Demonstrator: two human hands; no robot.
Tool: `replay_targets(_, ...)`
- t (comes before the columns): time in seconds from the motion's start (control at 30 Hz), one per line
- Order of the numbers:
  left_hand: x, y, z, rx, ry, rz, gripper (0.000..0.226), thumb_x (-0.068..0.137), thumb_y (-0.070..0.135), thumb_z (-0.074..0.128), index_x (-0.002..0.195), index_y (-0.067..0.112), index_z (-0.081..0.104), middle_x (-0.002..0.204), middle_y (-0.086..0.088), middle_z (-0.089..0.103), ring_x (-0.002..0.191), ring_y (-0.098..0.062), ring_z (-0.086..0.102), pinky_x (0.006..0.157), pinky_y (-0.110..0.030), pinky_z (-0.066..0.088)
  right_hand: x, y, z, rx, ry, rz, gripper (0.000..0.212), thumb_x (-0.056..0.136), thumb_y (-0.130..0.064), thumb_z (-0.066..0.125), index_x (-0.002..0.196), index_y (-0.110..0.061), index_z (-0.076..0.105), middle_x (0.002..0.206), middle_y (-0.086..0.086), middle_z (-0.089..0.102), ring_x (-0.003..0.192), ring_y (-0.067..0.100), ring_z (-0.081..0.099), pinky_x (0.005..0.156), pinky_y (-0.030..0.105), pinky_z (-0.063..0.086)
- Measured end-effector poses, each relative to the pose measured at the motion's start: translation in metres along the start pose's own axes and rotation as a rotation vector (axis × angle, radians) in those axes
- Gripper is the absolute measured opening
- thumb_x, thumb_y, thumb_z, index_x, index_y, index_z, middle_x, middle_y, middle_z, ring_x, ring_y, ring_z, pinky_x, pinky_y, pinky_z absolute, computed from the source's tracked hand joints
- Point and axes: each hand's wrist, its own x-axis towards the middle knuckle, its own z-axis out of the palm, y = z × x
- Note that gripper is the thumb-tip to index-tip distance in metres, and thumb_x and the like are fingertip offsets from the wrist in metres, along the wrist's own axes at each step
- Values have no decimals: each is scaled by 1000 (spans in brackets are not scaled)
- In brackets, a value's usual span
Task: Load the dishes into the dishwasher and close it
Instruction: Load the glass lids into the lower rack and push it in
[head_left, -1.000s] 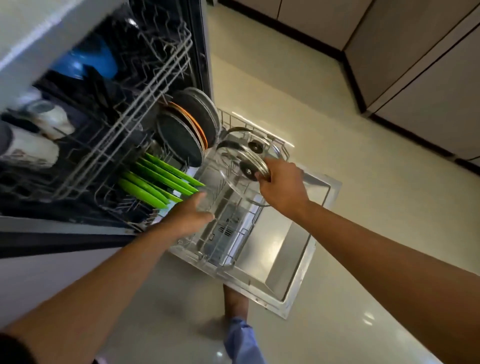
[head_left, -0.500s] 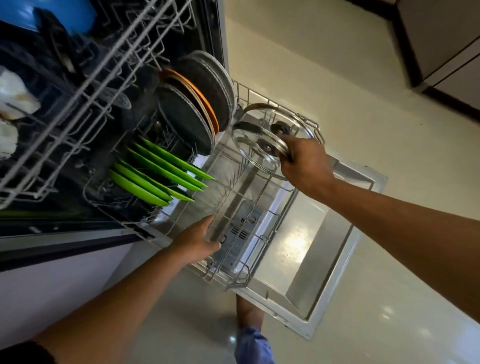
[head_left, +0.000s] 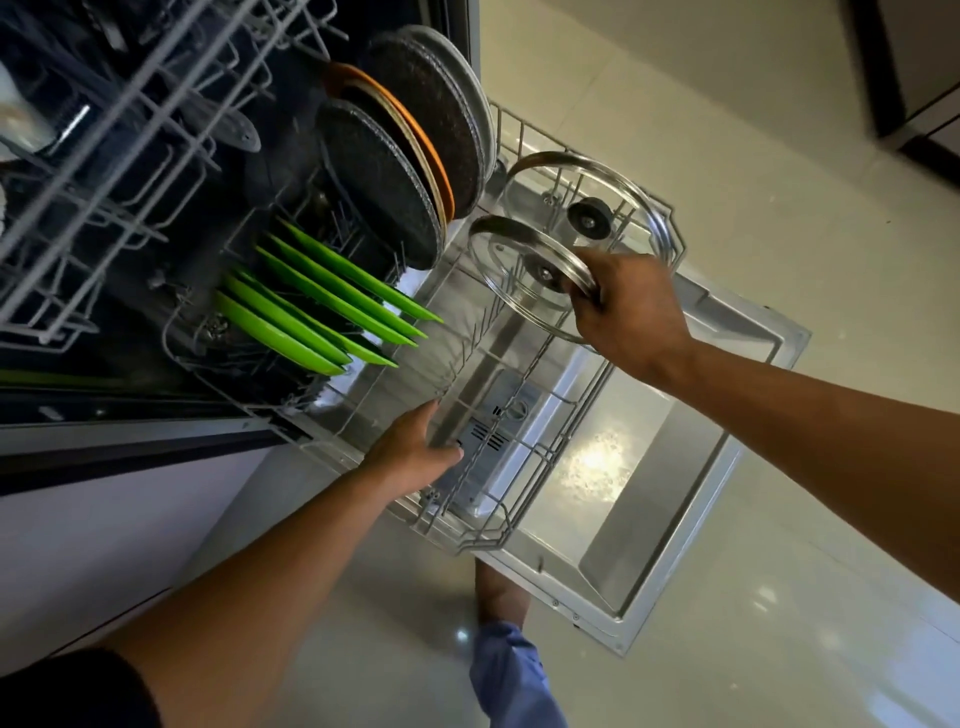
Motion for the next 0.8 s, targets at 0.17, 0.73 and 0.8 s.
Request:
replay_targets(0.17,1,0,-1,-13,-9,-15,87,93,46,70,163,38,19,169,-1,23,151,-31,34,117,-47,37,-3,-1,9,-16,-66,19,48,96,-8,60,143,-18,60,95,10,75,83,29,71,83,39,60)
replay_targets(0.73,2,0,0,-15,-13,-12,84,94,48,66,162,39,18,169,0,26,148,-29,37,109,-42,39,-6,11,60,43,-113,180,33,96,-7,61,127,-18,67,90,-5,62,81,16,59,76,28,49)
replay_targets(0.8,2,0,0,-11,-11,-7,83,95,49,65,162,40,18,168,0,27,147,-29,40,103,-38,39,-1,9,64,40,-134,191,31,97,-8,60,125,-19,67,92,-3,64,83,16,59,78,28,49)
